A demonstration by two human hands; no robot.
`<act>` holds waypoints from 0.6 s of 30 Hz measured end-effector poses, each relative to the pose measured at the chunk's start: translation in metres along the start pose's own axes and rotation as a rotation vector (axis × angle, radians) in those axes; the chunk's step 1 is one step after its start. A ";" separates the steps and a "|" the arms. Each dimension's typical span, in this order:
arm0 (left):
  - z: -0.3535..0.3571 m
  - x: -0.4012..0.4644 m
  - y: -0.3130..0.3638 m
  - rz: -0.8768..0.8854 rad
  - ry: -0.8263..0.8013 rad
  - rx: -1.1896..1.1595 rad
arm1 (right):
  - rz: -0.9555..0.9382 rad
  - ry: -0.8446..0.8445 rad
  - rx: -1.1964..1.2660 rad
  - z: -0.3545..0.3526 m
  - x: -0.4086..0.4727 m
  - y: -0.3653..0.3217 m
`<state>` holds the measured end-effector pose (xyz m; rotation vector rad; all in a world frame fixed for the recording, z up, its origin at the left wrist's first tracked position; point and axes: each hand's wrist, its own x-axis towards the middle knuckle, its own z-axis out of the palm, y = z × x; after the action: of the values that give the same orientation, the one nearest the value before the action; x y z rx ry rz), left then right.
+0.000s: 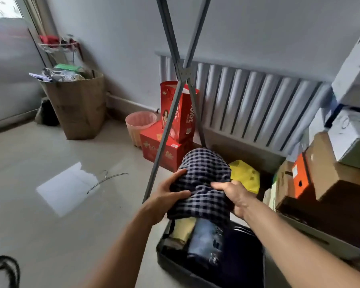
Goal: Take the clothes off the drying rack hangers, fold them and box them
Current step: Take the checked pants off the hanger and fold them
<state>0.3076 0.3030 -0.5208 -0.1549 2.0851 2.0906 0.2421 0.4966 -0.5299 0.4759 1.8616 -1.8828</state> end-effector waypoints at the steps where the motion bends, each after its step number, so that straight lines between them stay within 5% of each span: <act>1: -0.001 0.011 -0.016 -0.012 -0.001 0.012 | 0.002 0.036 0.004 -0.001 0.019 0.013; 7: 0.000 0.058 -0.134 -0.120 0.034 -0.123 | 0.103 0.083 0.013 -0.007 0.090 0.103; 18: 0.000 0.111 -0.311 -0.202 0.056 0.018 | 0.211 0.071 0.148 -0.016 0.214 0.257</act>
<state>0.2625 0.3082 -0.8480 -0.4076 2.0243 1.9695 0.1994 0.4998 -0.8617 0.7657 1.6487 -1.8893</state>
